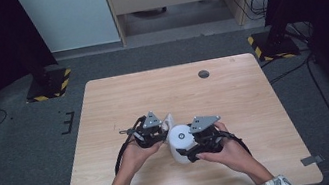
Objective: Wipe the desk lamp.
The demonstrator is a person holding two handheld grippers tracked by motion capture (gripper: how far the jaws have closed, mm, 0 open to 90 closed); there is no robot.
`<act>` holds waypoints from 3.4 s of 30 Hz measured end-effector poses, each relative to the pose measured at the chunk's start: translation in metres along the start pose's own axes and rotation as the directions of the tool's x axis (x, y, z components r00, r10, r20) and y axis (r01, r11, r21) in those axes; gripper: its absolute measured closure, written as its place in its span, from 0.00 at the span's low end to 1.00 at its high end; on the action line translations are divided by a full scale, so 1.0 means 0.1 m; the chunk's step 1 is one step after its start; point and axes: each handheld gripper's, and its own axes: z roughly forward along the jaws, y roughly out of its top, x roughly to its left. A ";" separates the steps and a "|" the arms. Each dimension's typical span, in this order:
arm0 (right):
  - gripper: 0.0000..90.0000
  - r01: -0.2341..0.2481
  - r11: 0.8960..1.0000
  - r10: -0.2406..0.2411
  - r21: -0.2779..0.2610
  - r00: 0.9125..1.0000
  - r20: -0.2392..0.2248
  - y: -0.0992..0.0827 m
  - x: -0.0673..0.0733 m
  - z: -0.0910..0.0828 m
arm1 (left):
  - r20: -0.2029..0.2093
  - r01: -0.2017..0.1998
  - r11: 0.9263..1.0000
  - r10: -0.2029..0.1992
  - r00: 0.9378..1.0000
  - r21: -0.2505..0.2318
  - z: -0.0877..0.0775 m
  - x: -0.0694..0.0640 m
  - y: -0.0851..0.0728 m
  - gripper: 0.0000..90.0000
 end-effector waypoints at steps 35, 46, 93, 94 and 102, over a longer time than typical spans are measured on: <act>0.08 -0.012 1.000 0.012 -0.019 1.000 -0.007 -0.01 0.00 0.01 | 0.014 0.004 1.000 -0.004 1.000 0.018 0.05 0.04 -0.02 0.82; 0.10 -0.012 1.000 0.012 -0.007 1.000 0.018 -0.05 0.03 -0.01 | 0.020 0.005 0.999 -0.004 1.000 -0.046 -0.13 0.05 0.09 0.82; 0.10 -0.001 1.000 0.001 0.004 1.000 -0.006 -0.05 -0.01 -0.02 | 0.093 -0.029 1.000 0.029 0.995 -0.009 0.12 0.11 0.17 0.83; 0.10 -0.001 1.000 0.001 0.004 1.000 -0.007 -0.05 -0.01 -0.02 | 0.093 -0.028 1.000 0.028 0.995 -0.003 0.14 0.11 0.15 0.83; 0.10 0.002 1.000 -0.002 0.005 1.000 -0.007 -0.05 -0.01 -0.02 | 0.108 -0.006 0.999 0.003 0.994 0.033 0.27 0.12 0.07 0.83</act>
